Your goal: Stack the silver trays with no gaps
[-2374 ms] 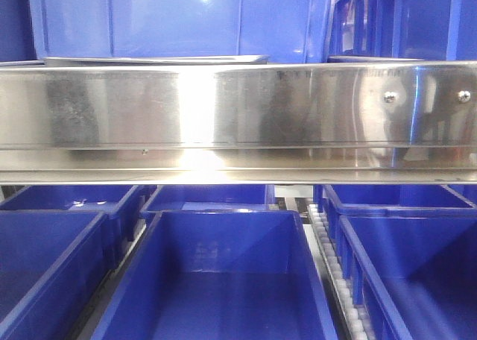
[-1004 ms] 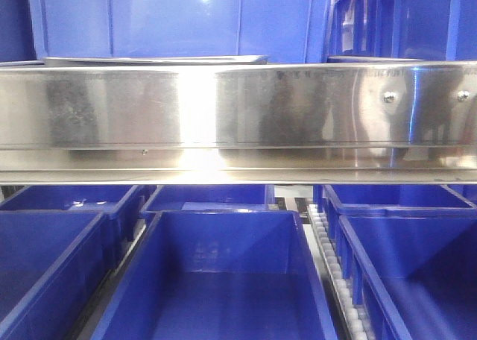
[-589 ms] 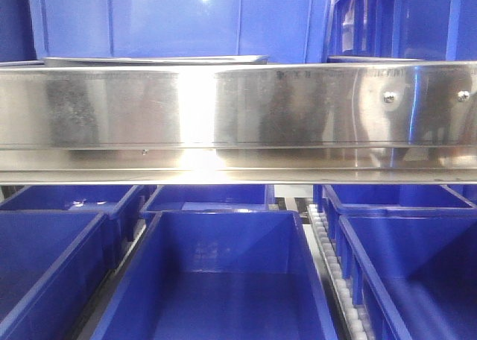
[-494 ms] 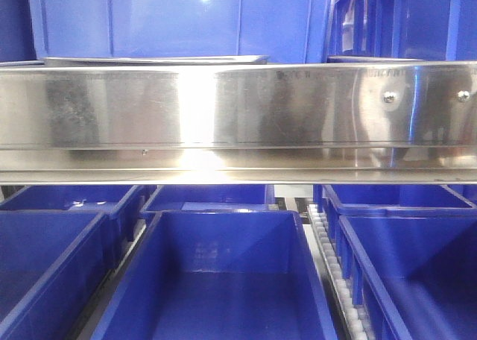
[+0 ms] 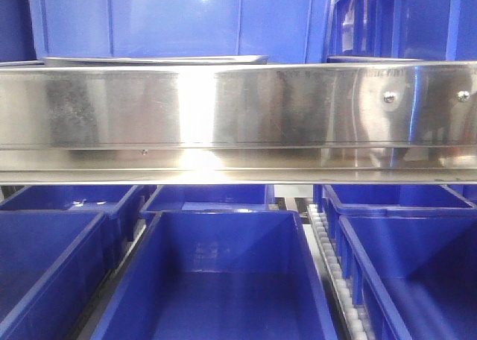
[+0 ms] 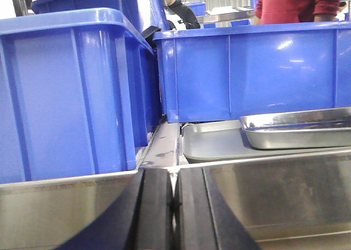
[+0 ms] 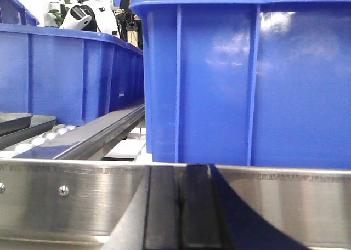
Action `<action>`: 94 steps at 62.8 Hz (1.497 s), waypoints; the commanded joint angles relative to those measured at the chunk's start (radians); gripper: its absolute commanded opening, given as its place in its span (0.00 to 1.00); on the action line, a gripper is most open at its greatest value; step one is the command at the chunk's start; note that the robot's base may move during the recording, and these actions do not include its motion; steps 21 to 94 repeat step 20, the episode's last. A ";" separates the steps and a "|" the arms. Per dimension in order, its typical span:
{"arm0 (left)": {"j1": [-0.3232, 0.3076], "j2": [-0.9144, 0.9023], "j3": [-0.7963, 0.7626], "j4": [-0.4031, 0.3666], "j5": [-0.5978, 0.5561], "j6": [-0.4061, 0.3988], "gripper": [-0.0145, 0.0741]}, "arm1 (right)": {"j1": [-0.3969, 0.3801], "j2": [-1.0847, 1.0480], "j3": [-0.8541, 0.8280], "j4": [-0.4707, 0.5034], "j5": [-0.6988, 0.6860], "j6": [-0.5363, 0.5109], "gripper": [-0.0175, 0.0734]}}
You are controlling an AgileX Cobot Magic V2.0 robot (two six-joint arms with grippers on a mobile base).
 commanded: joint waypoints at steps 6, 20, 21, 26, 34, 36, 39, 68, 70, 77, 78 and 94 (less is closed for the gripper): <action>0.003 -0.006 -0.003 -0.005 -0.019 -0.004 0.16 | -0.006 -0.003 0.000 0.001 -0.027 -0.008 0.11; 0.003 -0.006 -0.003 -0.005 -0.019 -0.004 0.16 | -0.006 -0.003 0.000 0.001 -0.027 -0.008 0.11; 0.003 -0.006 -0.003 -0.005 -0.019 -0.004 0.16 | -0.006 -0.003 0.000 0.001 -0.027 -0.008 0.11; 0.003 -0.006 -0.003 -0.005 -0.019 -0.004 0.16 | -0.006 -0.003 0.000 0.001 -0.027 -0.008 0.11; 0.003 -0.006 -0.003 -0.005 -0.019 -0.004 0.16 | -0.006 -0.003 0.000 0.001 -0.027 -0.008 0.11; 0.003 -0.006 -0.003 -0.005 -0.019 -0.004 0.16 | -0.006 -0.003 0.000 0.001 -0.027 -0.008 0.11; 0.003 -0.006 -0.003 -0.005 -0.019 -0.004 0.16 | -0.006 -0.003 0.000 0.001 -0.027 -0.008 0.11; 0.003 -0.006 -0.003 -0.005 -0.019 -0.004 0.16 | -0.006 -0.003 0.000 0.001 -0.027 -0.008 0.11; 0.003 -0.006 -0.003 -0.005 -0.019 -0.004 0.16 | -0.006 -0.003 0.000 0.001 -0.027 -0.008 0.11; 0.003 -0.006 -0.003 -0.005 -0.019 -0.004 0.16 | -0.006 -0.003 0.000 0.001 -0.027 -0.008 0.11; 0.003 -0.006 -0.003 -0.005 -0.019 -0.004 0.16 | -0.006 -0.003 0.000 0.001 -0.027 -0.008 0.11; 0.003 -0.006 -0.003 -0.005 -0.019 -0.004 0.16 | -0.006 -0.003 0.000 0.001 -0.027 -0.008 0.11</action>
